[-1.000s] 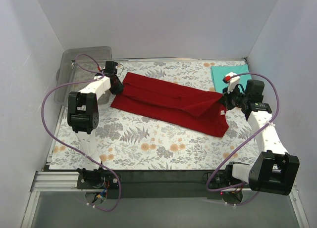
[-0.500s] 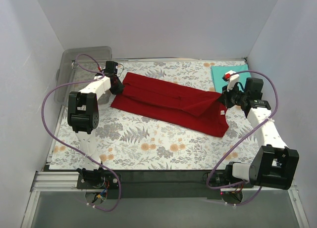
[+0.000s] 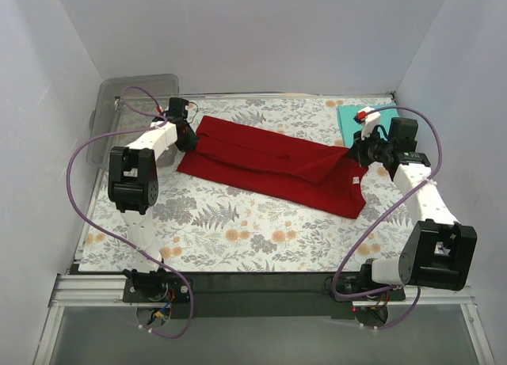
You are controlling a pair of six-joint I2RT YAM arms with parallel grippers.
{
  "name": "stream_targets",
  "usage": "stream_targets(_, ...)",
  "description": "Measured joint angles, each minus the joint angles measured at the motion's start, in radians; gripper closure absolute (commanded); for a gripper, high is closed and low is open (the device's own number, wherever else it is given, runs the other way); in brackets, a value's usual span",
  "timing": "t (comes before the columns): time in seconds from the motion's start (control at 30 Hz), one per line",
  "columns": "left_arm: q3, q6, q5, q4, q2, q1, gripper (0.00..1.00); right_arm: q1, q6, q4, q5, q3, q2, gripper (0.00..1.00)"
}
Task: Fold and stack the t-shirts
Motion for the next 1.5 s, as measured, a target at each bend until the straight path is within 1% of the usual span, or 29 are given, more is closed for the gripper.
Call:
stream_targets(0.43, 0.0, 0.002, -0.003, 0.0, 0.0, 0.0, 1.0, 0.002, 0.022, 0.025, 0.008, 0.053, 0.031, 0.99)
stream_targets(1.13, 0.008, 0.002, -0.003, -0.01, 0.003, 0.0, 0.99, 0.008, 0.021, 0.034, 0.044, 0.06, 0.133, 0.99)
stream_targets(1.17, 0.011, 0.002, -0.003, -0.012, 0.005, 0.0, 0.95, 0.009, 0.021, 0.035, 0.047, 0.064, 0.143, 0.99)
stream_targets(1.27, 0.022, 0.003, 0.0, -0.018, 0.012, -0.003, 0.85, 0.014, 0.021, 0.036, 0.05, 0.077, 0.169, 0.99)
stream_targets(1.3, 0.023, 0.003, 0.002, -0.016, 0.012, -0.005, 0.77, 0.015, 0.02, 0.036, 0.05, 0.08, 0.176, 0.99)
stream_targets(1.37, 0.028, 0.005, 0.007, -0.015, 0.012, -0.007, 0.7, 0.019, 0.02, 0.037, 0.051, 0.089, 0.189, 0.99)
stream_targets(1.4, 0.032, 0.005, 0.011, -0.015, 0.012, -0.007, 0.64, 0.021, 0.02, 0.037, 0.052, 0.093, 0.196, 0.99)
stream_targets(1.43, 0.035, 0.005, 0.018, -0.014, 0.012, -0.008, 0.62, 0.021, 0.02, 0.039, 0.053, 0.096, 0.203, 0.99)
stream_targets(1.5, 0.041, 0.002, 0.024, -0.013, 0.012, -0.01, 0.56, 0.023, 0.02, 0.04, 0.054, 0.102, 0.216, 0.99)
